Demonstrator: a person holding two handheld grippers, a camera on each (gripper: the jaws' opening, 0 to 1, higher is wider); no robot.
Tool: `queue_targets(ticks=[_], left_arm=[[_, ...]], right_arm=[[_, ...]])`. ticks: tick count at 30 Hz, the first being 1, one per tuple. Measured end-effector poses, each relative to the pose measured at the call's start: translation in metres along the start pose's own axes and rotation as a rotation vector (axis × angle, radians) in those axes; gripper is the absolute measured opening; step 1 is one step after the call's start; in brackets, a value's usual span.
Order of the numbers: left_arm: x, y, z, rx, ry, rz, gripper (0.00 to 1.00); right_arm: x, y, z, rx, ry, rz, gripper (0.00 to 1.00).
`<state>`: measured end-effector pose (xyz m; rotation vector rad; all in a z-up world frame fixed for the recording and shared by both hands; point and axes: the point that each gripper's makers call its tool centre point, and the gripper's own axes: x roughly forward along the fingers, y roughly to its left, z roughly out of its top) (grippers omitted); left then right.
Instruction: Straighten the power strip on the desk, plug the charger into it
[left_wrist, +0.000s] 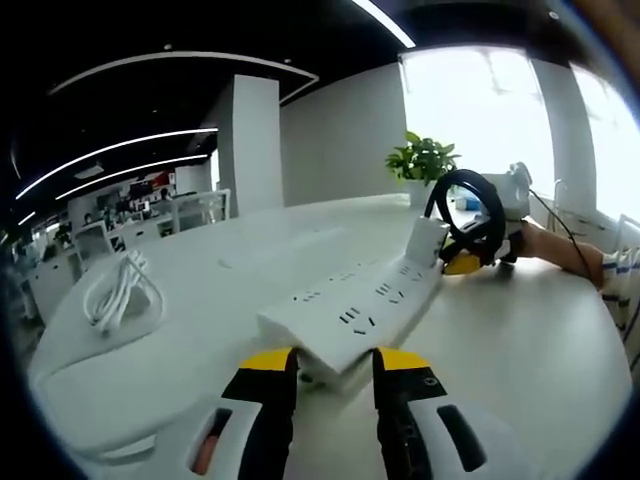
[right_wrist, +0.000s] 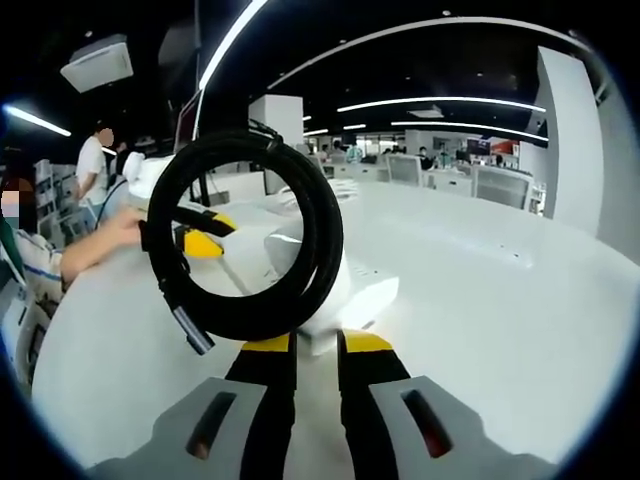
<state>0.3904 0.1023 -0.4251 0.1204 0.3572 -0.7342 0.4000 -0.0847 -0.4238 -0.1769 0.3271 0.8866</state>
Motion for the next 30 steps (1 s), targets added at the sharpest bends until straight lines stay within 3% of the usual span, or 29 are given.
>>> queue_targets(ticks=[5,10,21,25,28,30], left_arm=[[-0.001,-0.001,-0.001,-0.017,0.001,-0.007,0.3],[-0.005,-0.002,-0.001,-0.002,0.008,-0.02,0.3],[-0.015,0.014,0.007,-0.024,-0.03,0.036,0.31],[-0.02,0.026,0.004,0.011,-0.001,0.114,0.31],[-0.022,0.022,0.007,0.021,-0.001,0.115,0.31],[-0.025,0.022,0.012,0.016,-0.018,0.119,0.31]], right_arm=[[0.0,0.001,0.0,0.0,0.009,-0.007,0.15],[-0.007,-0.003,0.004,-0.117,0.009,-0.043,0.16],[-0.019,-0.017,0.009,-0.102,-0.013,-0.09,0.19],[-0.029,-0.031,0.019,-0.009,-0.06,-0.144,0.19],[-0.036,-0.035,0.024,0.041,-0.091,-0.154,0.19],[-0.04,-0.038,0.02,0.049,-0.065,-0.17,0.21]])
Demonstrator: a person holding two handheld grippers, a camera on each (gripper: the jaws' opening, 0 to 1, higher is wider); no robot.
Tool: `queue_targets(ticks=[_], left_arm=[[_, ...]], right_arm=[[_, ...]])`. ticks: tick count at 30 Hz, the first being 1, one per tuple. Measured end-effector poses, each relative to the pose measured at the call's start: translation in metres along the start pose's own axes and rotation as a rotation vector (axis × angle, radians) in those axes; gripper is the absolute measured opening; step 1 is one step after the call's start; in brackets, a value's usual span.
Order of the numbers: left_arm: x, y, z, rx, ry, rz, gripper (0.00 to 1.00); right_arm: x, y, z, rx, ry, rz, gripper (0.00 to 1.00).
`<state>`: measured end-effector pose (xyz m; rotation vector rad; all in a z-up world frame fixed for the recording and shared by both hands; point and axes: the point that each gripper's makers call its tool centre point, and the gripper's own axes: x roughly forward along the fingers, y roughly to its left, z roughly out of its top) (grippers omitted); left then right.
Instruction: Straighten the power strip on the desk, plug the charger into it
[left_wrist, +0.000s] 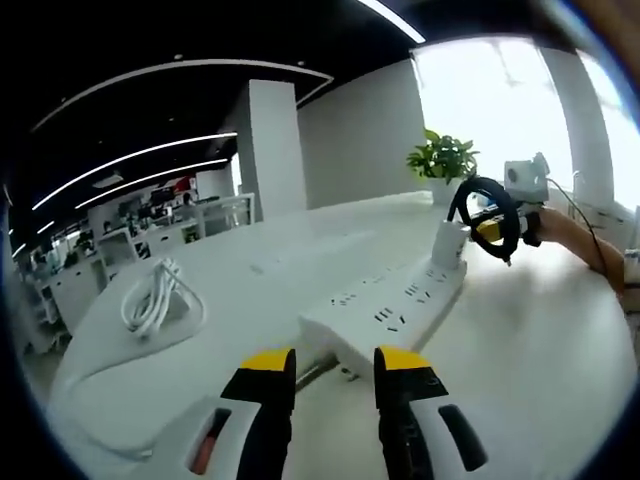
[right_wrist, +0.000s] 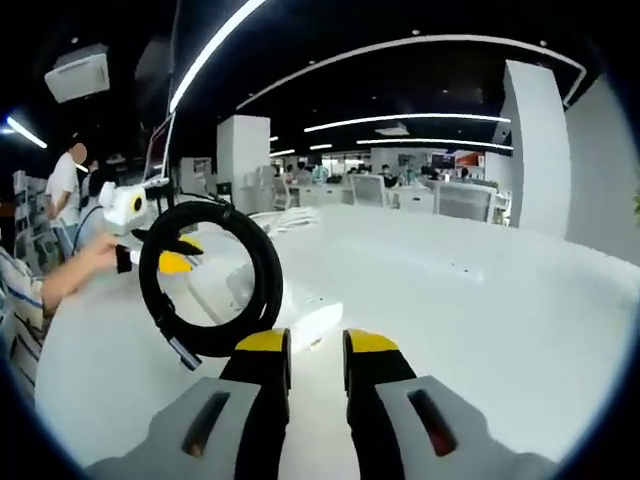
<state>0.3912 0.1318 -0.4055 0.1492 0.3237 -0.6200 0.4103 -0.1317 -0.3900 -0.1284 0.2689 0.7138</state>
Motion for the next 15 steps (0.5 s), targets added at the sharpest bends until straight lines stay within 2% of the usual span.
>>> queue_targets(ticks=[3,5,7,9,11,13,15], left_arm=[[-0.006,0.002,0.007,-0.001,-0.021,0.012,0.31],[-0.011,0.004,0.011,-0.008,-0.037,0.029,0.31],[-0.018,0.007,0.013,-0.029,-0.055,0.067,0.3],[-0.024,0.01,0.013,-0.067,-0.084,0.13,0.27],[-0.028,0.003,0.006,-0.062,-0.064,0.123,0.26],[-0.033,-0.003,0.0,-0.054,-0.034,0.12,0.28],[-0.041,-0.009,-0.003,-0.039,-0.034,0.13,0.3]], right_arm=[[-0.01,-0.007,-0.007,-0.128,0.058,-0.098,0.22],[-0.015,-0.002,-0.009,-0.151,0.069,-0.117,0.22],[-0.024,0.005,-0.008,-0.168,0.062,-0.134,0.22],[-0.034,0.007,-0.005,-0.231,0.058,-0.179,0.23],[-0.047,0.006,-0.002,-0.29,0.039,-0.237,0.24],[-0.057,0.01,-0.004,-0.269,0.03,-0.247,0.24],[-0.065,0.015,-0.008,-0.193,0.014,-0.24,0.25]])
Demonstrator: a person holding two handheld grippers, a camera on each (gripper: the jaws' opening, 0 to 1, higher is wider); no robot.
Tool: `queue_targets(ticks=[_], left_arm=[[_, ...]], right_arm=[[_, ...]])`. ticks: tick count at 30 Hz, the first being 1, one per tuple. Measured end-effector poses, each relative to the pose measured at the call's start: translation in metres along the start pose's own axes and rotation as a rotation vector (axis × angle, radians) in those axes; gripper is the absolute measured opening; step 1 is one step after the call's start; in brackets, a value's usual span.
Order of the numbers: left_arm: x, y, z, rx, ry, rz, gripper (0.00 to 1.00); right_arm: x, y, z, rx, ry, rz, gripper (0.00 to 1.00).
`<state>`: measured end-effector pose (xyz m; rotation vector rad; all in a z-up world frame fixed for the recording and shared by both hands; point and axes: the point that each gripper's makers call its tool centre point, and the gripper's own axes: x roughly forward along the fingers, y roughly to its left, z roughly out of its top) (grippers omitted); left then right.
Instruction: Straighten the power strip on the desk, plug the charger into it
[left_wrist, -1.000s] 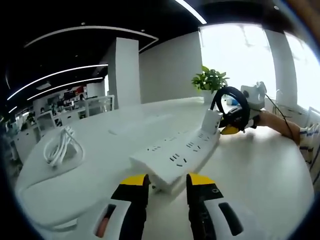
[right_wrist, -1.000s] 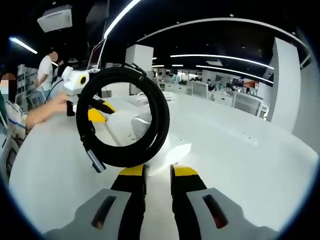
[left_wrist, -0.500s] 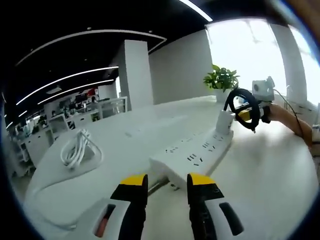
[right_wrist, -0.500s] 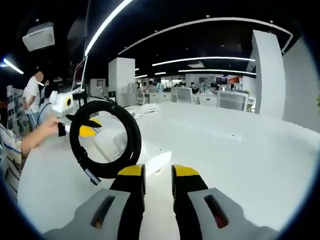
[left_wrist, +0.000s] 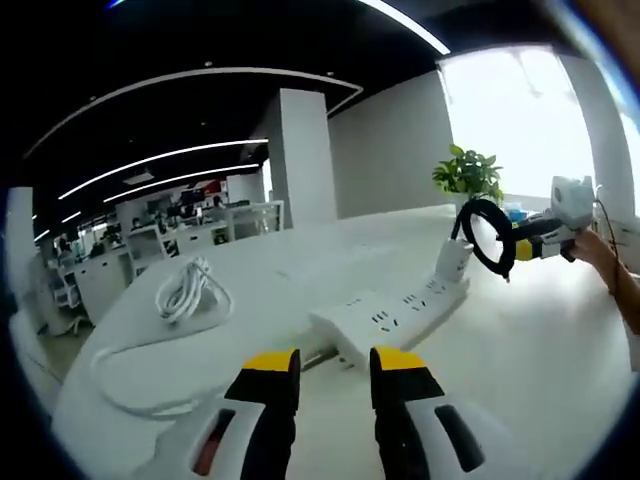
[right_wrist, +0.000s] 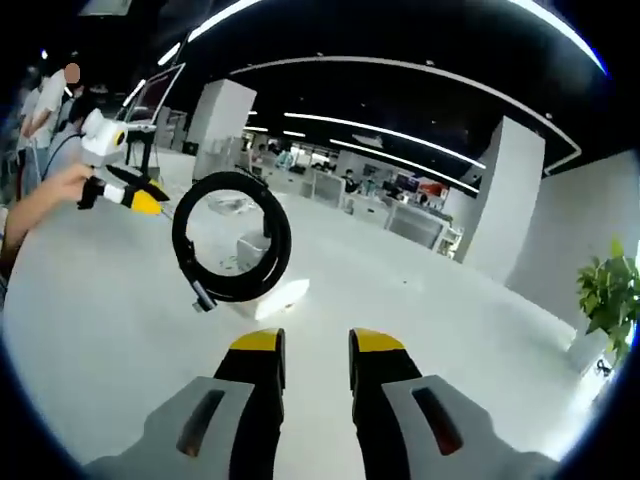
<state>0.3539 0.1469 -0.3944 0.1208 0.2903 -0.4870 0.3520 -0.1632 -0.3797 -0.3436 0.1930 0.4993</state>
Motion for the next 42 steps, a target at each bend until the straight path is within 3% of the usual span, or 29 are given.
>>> queue_targets(ticks=[5,8,15,19,26,30,42], left_arm=[[-0.025,-0.011,0.001,-0.019,-0.037,0.022,0.3],[-0.038,-0.017,-0.004,-0.014,-0.017,0.052,0.3],[-0.065,-0.031,-0.011,0.022,-0.007,0.101,0.3],[-0.083,-0.041,-0.022,0.013,0.008,0.114,0.3],[-0.109,-0.055,-0.035,0.0,0.001,0.141,0.33],[-0.12,-0.062,-0.038,0.004,0.002,0.148,0.34],[-0.143,-0.07,-0.041,-0.024,-0.026,0.186,0.36]], right_arm=[[-0.018,0.007,-0.008,0.188,-0.013,0.002,0.26],[-0.028,0.006,-0.014,0.27,-0.009,-0.007,0.25],[-0.047,0.016,-0.02,0.288,-0.005,-0.059,0.27],[-0.057,0.026,-0.015,0.297,-0.024,-0.096,0.27],[-0.07,0.063,-0.013,0.227,-0.027,-0.062,0.26],[-0.08,0.074,-0.017,0.217,-0.016,-0.07,0.27],[-0.109,0.087,-0.019,0.315,-0.071,-0.088,0.27]])
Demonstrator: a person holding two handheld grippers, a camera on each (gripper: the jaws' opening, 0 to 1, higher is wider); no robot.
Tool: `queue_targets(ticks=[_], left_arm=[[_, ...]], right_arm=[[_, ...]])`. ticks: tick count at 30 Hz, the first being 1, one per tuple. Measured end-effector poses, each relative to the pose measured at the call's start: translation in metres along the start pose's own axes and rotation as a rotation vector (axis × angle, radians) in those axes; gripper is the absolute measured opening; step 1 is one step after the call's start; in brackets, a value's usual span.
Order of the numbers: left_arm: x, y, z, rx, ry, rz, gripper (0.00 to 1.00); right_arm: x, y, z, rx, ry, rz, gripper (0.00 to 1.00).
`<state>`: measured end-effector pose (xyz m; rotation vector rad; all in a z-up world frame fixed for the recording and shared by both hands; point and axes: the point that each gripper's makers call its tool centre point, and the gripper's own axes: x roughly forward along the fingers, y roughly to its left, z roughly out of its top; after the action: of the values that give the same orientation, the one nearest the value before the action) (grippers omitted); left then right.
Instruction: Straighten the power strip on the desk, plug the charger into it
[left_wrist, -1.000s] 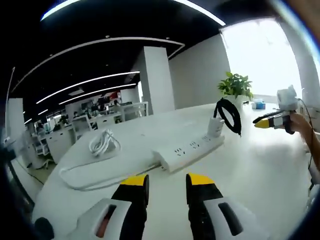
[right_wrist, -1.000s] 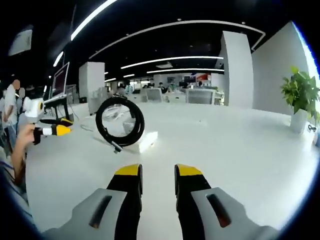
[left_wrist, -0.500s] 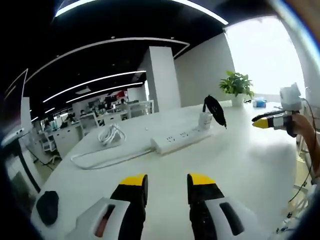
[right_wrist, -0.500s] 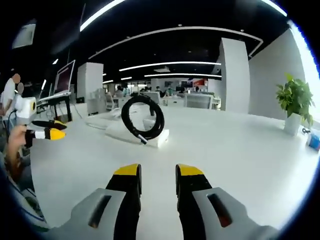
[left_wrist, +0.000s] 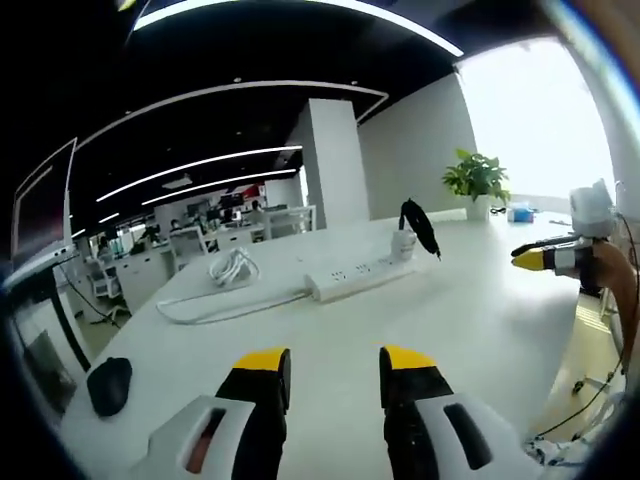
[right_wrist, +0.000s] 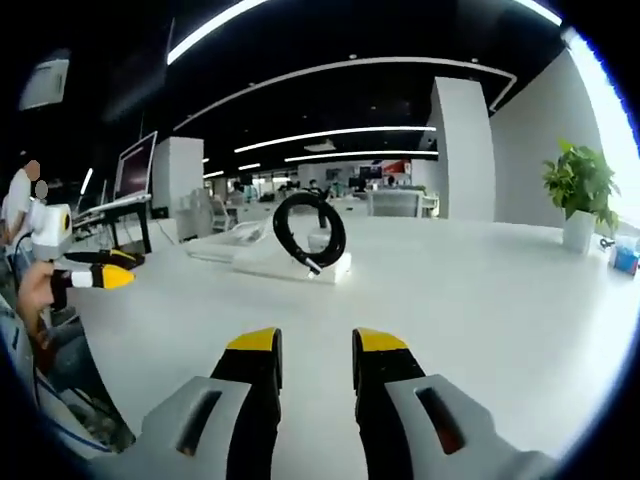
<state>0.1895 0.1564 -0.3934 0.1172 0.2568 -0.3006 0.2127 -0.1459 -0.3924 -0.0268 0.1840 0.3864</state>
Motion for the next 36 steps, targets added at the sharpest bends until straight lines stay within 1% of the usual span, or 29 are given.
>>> queue_targets(ticks=[4,7,11,16,20,24,28,33,36], left_arm=[[-0.005,0.002,0.0,-0.009,-0.008,0.021,0.36],[-0.009,-0.001,0.001,-0.017,-0.015,0.023,0.37],[-0.012,-0.002,0.001,-0.024,-0.023,0.036,0.39],[-0.018,-0.003,-0.002,-0.022,-0.021,0.056,0.4],[-0.021,-0.005,-0.005,-0.031,-0.024,0.058,0.42],[-0.021,-0.008,-0.012,-0.036,-0.01,0.056,0.44],[-0.022,-0.01,-0.017,-0.04,0.005,0.057,0.46],[-0.026,-0.006,-0.018,-0.041,-0.001,0.083,0.46],[-0.027,-0.005,-0.017,-0.047,-0.008,0.088,0.46]], right_arm=[[-0.006,-0.004,-0.004,0.014,0.002,-0.025,0.27],[-0.01,-0.008,-0.007,0.011,0.012,-0.048,0.29],[-0.015,-0.014,-0.007,0.02,0.005,-0.076,0.3],[-0.021,-0.02,-0.01,0.005,0.017,-0.118,0.32],[-0.023,-0.023,-0.013,-0.001,0.027,-0.137,0.33],[-0.018,-0.025,-0.011,-0.006,0.033,-0.145,0.35],[-0.017,-0.026,-0.012,-0.016,0.044,-0.145,0.37],[-0.019,-0.025,-0.011,-0.012,0.039,-0.135,0.37],[-0.017,-0.026,-0.011,-0.017,0.038,-0.136,0.37]])
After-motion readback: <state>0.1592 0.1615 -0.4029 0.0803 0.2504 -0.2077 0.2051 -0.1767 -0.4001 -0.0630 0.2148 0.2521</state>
